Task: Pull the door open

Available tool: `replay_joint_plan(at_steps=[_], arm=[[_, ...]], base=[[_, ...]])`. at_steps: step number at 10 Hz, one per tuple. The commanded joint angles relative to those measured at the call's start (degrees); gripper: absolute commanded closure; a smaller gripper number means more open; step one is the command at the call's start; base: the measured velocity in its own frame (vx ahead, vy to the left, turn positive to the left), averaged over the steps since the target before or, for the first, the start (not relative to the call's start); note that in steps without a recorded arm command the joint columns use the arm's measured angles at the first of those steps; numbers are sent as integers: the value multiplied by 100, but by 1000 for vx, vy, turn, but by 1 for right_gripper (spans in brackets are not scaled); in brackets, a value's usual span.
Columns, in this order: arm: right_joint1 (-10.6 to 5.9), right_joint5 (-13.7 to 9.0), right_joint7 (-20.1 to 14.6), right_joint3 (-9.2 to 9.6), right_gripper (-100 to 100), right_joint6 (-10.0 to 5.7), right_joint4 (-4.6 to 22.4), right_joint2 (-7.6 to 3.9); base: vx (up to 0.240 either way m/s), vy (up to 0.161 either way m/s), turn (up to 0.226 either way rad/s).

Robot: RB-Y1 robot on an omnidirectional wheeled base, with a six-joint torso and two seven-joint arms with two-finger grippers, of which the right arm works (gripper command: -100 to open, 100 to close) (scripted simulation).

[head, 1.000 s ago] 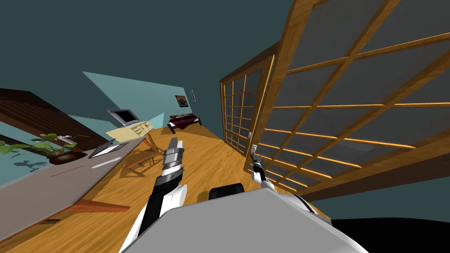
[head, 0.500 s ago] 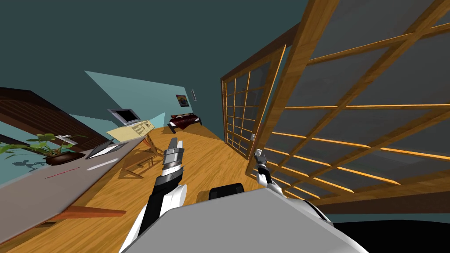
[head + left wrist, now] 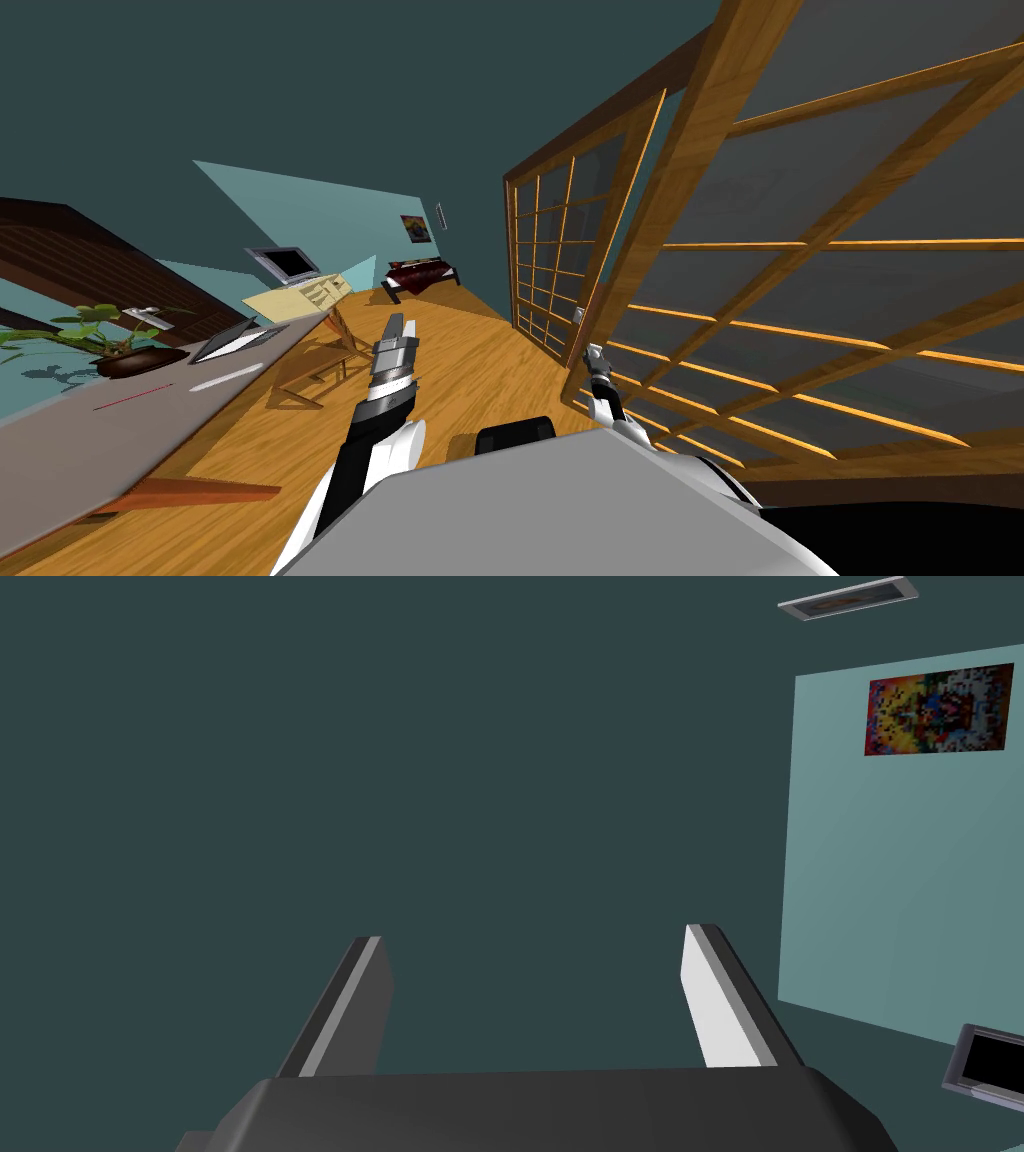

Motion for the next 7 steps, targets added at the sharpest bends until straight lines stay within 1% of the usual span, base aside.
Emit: replay_joint_plan(at_steps=[1,5,6,7], arm=[[-2,1,9,2,100,8,-5,3],[-2,1,9,2,100,8,-5,3],[-3,72,-69,104,100,19,-31,-5],[-2,89,-88,130,100,21,-37,-5]], base=[[-21,-4,-10],[-3,-1,4],[-148,5,55],[-197,3,65]])
